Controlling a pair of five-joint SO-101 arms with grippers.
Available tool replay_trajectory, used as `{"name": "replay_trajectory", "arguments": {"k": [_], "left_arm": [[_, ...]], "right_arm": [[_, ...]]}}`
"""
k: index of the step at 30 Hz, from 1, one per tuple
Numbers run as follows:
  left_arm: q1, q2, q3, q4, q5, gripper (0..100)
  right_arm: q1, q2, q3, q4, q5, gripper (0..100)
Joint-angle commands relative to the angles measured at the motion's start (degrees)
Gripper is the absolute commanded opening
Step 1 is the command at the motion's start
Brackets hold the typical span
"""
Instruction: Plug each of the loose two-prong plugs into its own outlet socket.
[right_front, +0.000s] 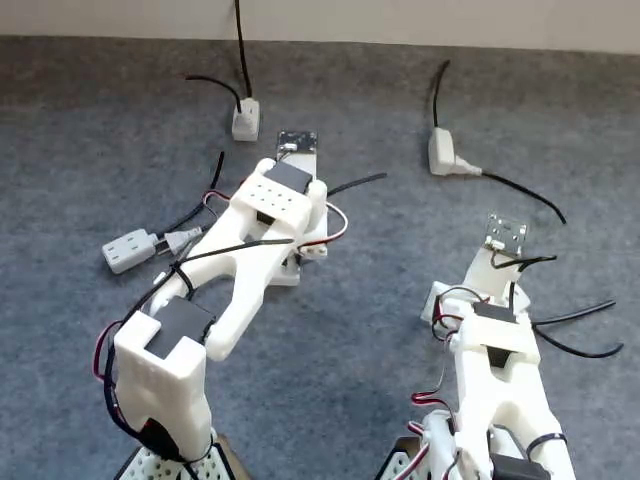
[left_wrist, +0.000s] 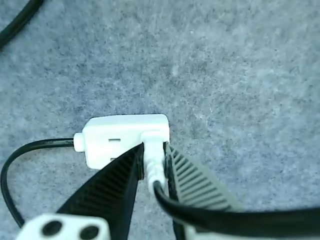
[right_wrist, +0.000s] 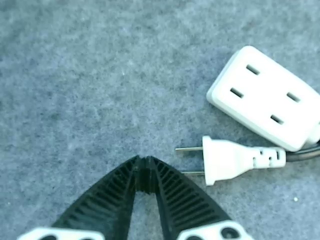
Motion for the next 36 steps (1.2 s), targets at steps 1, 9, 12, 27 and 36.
{"name": "replay_trajectory", "arguments": {"k": [1, 9, 12, 27, 36], "left_arm": [[-3.12, 3.12, 0.57, 0.26, -2.99, 1], [-2.77, 2.15, 0.57, 3.25, -3.78, 19], [-2.77, 2.15, 0.66, 4.92, -3.96, 24], [-6.99, -9.36, -10.07, 10.46, -29.45, 24], [-6.81, -9.54, -11.30, 10.02, -61.71, 24]], "right_arm": [[0.31, -1.19, -0.48, -1.19, -0.70, 0.9], [0.31, -1.19, -0.57, -1.19, -0.70, 0.9], [0.31, -1.19, -0.57, -1.19, -0.70, 0.9], [0.31, -1.19, -0.66, -1.19, -0.70, 0.9], [0.31, -1.19, -0.66, -1.19, -0.70, 0.9]]}}
